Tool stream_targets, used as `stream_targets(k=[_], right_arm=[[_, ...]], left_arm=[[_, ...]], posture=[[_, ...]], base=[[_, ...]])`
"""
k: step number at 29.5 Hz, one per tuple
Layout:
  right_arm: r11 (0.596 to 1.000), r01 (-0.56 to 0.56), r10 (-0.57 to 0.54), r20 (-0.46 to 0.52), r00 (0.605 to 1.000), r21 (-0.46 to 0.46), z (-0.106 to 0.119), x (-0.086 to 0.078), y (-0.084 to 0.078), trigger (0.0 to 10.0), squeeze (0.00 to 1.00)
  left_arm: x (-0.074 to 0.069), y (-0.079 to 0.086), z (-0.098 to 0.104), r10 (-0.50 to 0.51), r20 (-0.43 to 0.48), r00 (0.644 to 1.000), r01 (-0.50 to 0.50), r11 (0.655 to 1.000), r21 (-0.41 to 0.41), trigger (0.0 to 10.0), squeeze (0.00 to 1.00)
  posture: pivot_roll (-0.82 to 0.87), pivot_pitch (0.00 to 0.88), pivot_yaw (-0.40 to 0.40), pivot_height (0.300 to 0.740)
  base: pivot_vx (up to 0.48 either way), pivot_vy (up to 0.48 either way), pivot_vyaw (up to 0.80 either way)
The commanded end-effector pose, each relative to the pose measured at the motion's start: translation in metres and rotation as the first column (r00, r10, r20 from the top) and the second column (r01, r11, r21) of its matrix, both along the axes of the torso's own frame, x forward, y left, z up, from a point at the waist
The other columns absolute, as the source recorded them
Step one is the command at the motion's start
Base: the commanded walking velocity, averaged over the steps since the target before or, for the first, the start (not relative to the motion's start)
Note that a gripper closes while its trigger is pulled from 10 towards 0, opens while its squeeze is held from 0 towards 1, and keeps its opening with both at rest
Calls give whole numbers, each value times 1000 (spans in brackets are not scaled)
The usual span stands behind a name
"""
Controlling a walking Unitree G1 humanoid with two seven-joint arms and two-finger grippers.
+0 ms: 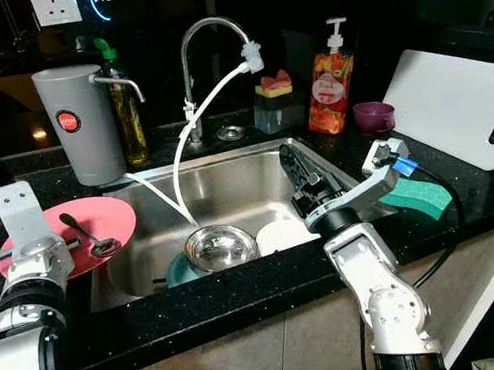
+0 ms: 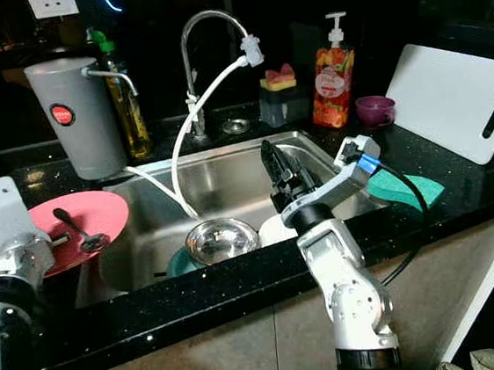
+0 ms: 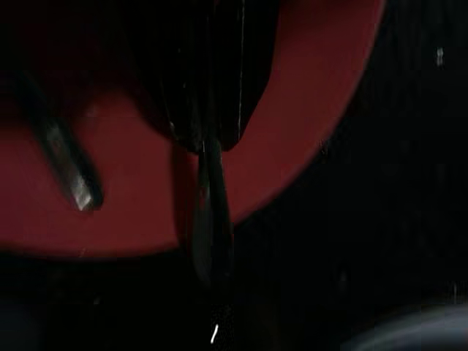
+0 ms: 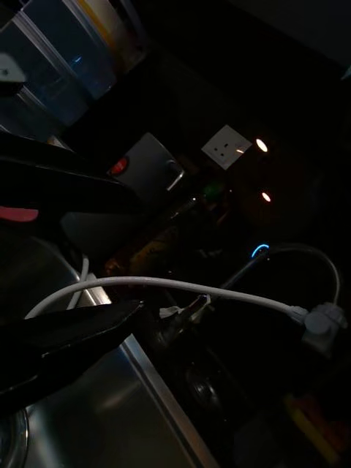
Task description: Kitchen organization
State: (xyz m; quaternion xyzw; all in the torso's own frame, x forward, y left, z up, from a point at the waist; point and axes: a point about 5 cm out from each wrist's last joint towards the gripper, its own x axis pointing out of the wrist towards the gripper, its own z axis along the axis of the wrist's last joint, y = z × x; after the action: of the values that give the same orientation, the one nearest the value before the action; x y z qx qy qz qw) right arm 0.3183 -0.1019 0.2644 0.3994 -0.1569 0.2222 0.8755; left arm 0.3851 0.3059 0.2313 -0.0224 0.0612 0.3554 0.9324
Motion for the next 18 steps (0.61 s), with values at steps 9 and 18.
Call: stream_targets(k=[9, 18], right_arm=[[999, -49, 49, 44, 998, 8, 10, -3, 5, 10000, 0], [983, -181, 182, 160, 970, -16, 30, -19, 16, 10000, 0]], left_arm=[[17, -81, 93, -575, 315, 756, 488, 814, 315, 10000, 0], [-15, -174, 72, -982, 44, 183, 853, 181, 490, 10000, 0]], posture=[[95, 59, -23, 740], [81, 64, -10, 740]], base=[[0, 0, 0], [0, 0, 0]])
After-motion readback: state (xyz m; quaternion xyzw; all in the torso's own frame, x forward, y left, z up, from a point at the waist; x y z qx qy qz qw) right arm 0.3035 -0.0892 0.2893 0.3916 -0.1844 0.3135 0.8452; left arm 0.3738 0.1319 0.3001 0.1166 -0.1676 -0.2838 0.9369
